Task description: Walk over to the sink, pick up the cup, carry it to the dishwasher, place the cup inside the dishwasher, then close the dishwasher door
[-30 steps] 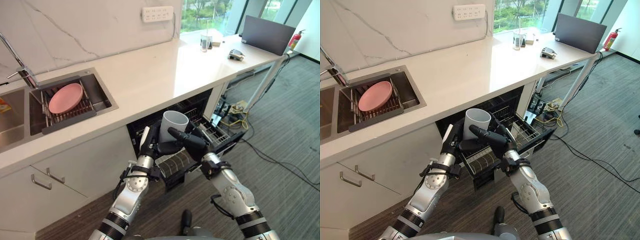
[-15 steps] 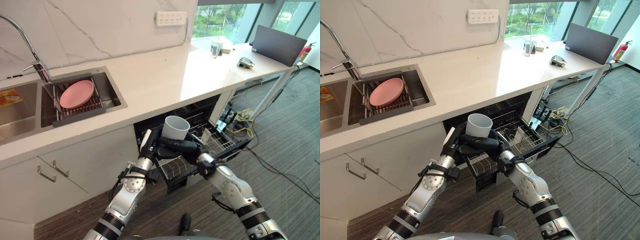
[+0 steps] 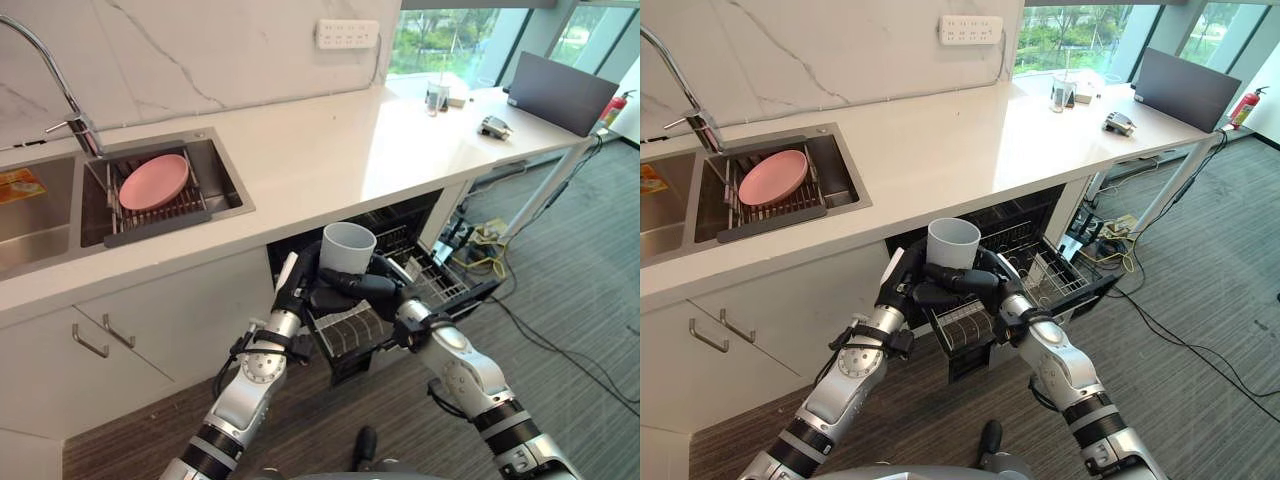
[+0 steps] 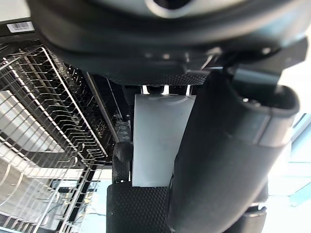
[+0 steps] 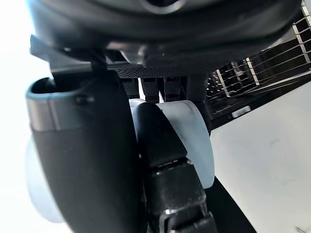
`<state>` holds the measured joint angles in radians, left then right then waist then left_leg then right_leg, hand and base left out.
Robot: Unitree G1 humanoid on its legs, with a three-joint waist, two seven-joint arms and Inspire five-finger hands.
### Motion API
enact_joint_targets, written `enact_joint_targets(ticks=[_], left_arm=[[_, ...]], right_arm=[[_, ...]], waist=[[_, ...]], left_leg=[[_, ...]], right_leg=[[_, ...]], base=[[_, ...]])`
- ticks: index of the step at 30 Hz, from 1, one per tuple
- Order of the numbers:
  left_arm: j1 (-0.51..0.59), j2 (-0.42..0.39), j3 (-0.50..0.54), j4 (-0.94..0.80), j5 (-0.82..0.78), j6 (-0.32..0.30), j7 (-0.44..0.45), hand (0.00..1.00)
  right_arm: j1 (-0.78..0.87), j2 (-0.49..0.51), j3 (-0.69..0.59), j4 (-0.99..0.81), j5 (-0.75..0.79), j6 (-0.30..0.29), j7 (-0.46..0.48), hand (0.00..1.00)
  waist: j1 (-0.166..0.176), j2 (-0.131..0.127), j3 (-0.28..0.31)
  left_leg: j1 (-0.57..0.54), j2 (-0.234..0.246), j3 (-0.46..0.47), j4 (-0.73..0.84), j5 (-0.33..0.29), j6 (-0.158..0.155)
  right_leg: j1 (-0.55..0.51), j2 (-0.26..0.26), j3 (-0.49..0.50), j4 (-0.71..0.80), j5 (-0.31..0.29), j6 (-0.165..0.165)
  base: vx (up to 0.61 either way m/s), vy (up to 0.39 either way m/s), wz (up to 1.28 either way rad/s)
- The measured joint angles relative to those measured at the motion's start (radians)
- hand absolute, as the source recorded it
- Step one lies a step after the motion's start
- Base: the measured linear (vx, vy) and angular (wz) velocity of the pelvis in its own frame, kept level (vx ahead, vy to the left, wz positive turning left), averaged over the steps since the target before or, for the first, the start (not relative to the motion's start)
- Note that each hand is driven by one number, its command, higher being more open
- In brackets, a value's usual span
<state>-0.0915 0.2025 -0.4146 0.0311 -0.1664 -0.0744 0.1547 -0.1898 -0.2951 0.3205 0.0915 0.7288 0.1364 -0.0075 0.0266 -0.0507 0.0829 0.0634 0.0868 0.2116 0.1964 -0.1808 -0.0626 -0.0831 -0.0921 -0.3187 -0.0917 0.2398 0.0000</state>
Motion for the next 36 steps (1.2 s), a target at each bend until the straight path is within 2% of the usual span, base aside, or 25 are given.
enact_joint_targets(ticks=[13,22,24,26,31,36], left_arm=[[0.009,-0.014,-0.001,-0.001,0.000,-0.037,0.013,1.00],[0.036,-0.025,-0.007,0.007,0.000,-0.049,0.013,1.00],[0.047,-0.026,-0.019,0.007,0.001,-0.055,0.009,1.00],[0.105,-0.020,-0.067,0.013,0.001,-0.048,-0.007,1.00],[0.210,-0.016,-0.111,0.064,0.011,0.005,-0.032,1.00],[0.204,-0.022,-0.058,0.002,0.030,0.004,-0.033,1.00]], right_arm=[[0.015,0.122,0.012,-0.011,-0.025,-0.102,-0.188,0.00],[0.036,0.158,0.028,-0.022,-0.029,-0.131,-0.273,0.00],[0.037,0.165,0.033,-0.022,-0.048,-0.161,-0.322,0.00],[0.032,0.198,-0.030,-0.028,-0.056,-0.266,-0.394,0.00],[-0.019,0.192,-0.242,-0.083,-0.064,-0.432,-0.491,0.00],[-0.021,0.155,-0.322,-0.100,-0.064,-0.497,-0.547,0.00]], waist=[[-0.001,0.000,0.000],[-0.006,0.001,0.000],[-0.008,0.001,0.001],[-0.008,0.001,0.000],[-0.007,0.003,0.001],[-0.015,0.008,0.004]], left_leg=[[0.005,0.000,0.016,-0.001,-0.001,-0.001],[0.001,-0.001,0.010,-0.001,0.000,-0.001],[0.001,-0.001,0.007,-0.001,0.000,0.000],[0.001,-0.002,0.005,-0.001,0.000,0.000],[0.000,-0.003,0.003,-0.001,-0.001,0.000],[-0.004,-0.002,0.001,0.000,-0.001,0.001]], right_leg=[[-0.001,0.003,0.018,0.000,-0.001,0.003],[-0.002,0.002,0.015,0.000,-0.001,0.004],[-0.001,0.001,0.013,0.000,-0.001,0.005],[-0.001,0.000,0.011,0.000,-0.002,0.007],[0.000,-0.003,0.008,0.000,-0.003,0.007],[0.003,-0.002,0.000,0.000,-0.012,-0.003]], base=[[0.00,0.015,-0.03],[0.00,0.000,0.00],[0.01,0.019,0.04],[0.00,0.008,0.03],[0.00,0.000,0.00],[0.00,0.000,0.00]])
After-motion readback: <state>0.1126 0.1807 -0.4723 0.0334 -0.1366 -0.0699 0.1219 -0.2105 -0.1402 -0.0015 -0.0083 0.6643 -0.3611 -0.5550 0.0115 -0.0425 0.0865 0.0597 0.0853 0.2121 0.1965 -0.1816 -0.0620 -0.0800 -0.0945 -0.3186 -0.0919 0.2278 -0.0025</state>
